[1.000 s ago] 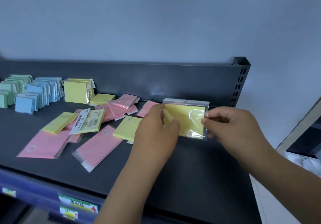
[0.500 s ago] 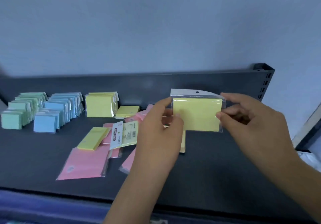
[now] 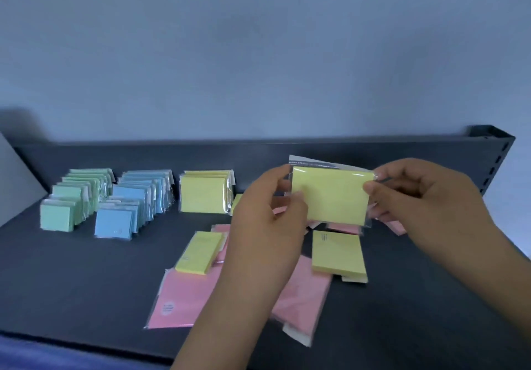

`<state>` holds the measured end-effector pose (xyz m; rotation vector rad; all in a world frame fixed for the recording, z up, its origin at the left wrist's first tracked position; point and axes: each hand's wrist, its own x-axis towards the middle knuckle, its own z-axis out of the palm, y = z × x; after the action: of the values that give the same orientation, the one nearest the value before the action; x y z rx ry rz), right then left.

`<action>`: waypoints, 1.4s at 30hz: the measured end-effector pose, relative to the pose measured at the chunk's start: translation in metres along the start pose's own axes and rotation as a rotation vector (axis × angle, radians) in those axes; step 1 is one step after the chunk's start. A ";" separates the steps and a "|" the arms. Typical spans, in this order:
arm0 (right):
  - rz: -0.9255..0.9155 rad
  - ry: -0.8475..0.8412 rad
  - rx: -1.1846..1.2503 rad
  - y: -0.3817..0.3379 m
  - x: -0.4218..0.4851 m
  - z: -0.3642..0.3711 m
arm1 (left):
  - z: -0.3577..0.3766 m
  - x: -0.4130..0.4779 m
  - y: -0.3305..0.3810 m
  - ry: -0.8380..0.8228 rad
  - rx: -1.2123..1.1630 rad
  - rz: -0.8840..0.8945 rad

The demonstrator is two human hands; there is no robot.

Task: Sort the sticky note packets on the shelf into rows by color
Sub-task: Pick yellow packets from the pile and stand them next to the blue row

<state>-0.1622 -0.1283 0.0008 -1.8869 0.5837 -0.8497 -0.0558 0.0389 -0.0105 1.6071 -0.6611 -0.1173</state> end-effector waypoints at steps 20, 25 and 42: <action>0.122 -0.177 -0.335 -0.051 0.047 0.232 | -0.194 0.096 -0.082 -0.074 0.050 -0.409; 0.190 -0.142 -0.366 -0.036 0.052 0.261 | -0.204 0.114 -0.096 -0.165 0.079 -0.510; 0.165 0.012 -0.471 -0.027 0.065 0.280 | -0.208 0.123 -0.101 -0.172 0.064 -0.463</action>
<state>0.0941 -0.0026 -0.0403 -2.2141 1.0001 -0.6534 0.1735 0.1630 -0.0345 1.8027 -0.4138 -0.5841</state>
